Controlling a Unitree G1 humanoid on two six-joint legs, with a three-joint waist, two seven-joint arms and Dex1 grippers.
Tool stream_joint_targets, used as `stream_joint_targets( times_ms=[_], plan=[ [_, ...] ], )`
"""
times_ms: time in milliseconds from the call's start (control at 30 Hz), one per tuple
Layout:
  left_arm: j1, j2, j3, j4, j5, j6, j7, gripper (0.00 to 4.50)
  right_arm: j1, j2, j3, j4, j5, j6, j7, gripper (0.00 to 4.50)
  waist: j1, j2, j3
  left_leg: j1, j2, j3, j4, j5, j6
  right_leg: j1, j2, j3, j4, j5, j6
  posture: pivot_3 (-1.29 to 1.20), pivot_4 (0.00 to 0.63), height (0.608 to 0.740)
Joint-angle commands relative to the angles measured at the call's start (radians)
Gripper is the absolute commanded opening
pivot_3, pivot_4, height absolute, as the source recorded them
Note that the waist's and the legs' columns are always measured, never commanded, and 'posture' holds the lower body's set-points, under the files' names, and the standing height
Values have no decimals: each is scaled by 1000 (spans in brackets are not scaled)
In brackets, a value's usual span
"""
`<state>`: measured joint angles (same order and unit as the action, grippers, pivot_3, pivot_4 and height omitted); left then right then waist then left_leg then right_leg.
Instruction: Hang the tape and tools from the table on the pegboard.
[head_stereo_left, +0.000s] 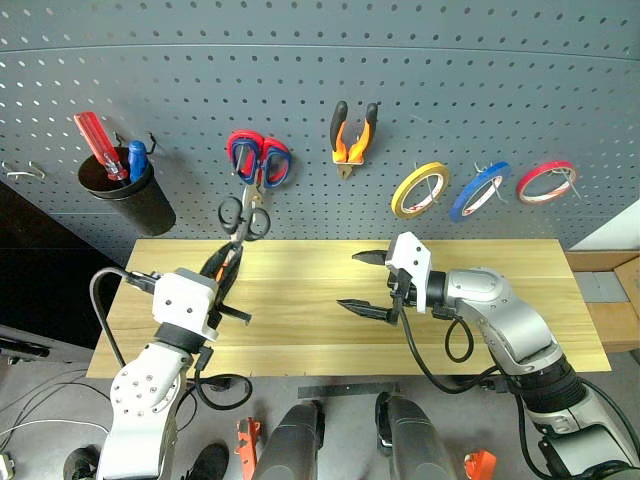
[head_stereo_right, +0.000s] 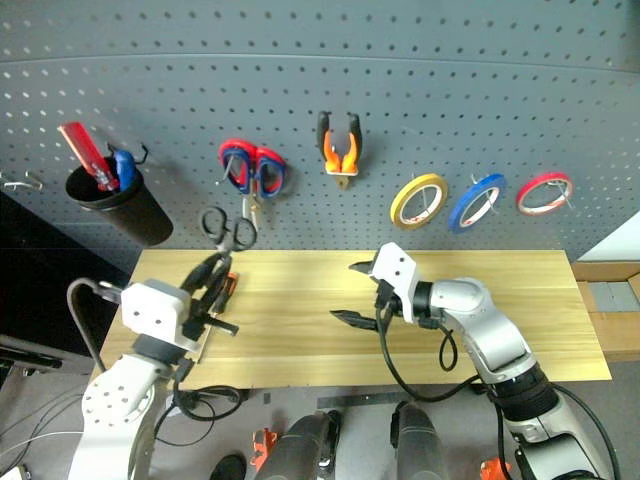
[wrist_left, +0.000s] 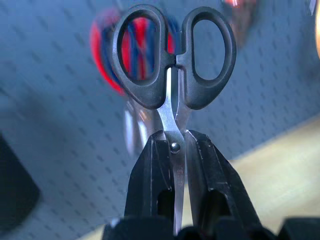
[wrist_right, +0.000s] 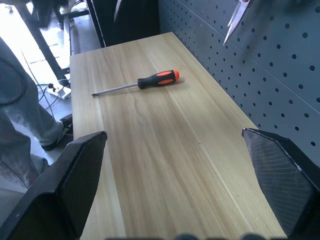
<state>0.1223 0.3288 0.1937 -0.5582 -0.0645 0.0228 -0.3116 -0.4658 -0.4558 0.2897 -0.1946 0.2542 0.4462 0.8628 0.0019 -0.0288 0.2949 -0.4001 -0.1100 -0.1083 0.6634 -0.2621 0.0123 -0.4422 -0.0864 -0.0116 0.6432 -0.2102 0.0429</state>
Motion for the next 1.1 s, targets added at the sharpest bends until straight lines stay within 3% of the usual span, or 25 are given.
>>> stream_joint_targets(
  times_ms=[33,367,767,967,1100],
  plan=[
    [-20,0,12,-94,-8,30,27,74,-15,1,-7,-7,-7,-34,14,4500,1,0,0,0,0,0,0,0,0,0,0,0,0,0,0,25,267,740],
    [-150,22,11,-10,-54,153,13,74,-29,20,4,18,-22,-59,17,4500,3,0,-1,0,0,0,0,0,0,0,1,0,1,0,0,24,246,740],
    [-235,22,-32,139,-41,88,-4,74,-13,18,-6,-20,-31,-40,6,4500,-1,-2,-2,0,0,0,1,0,-1,0,1,0,1,0,0,-9,236,740],
    [-334,29,-50,309,-6,39,7,74,-18,22,1,-21,-41,-37,-3,4500,-2,-2,-4,1,0,1,2,0,-1,0,1,0,2,0,0,-12,238,740],
    [-458,7,-30,434,-24,164,63,74,-21,23,1,-26,-44,-31,-5,4500,-2,-3,-4,0,0,0,2,0,-1,0,1,-1,2,0,0,-20,237,740]
  ],
)
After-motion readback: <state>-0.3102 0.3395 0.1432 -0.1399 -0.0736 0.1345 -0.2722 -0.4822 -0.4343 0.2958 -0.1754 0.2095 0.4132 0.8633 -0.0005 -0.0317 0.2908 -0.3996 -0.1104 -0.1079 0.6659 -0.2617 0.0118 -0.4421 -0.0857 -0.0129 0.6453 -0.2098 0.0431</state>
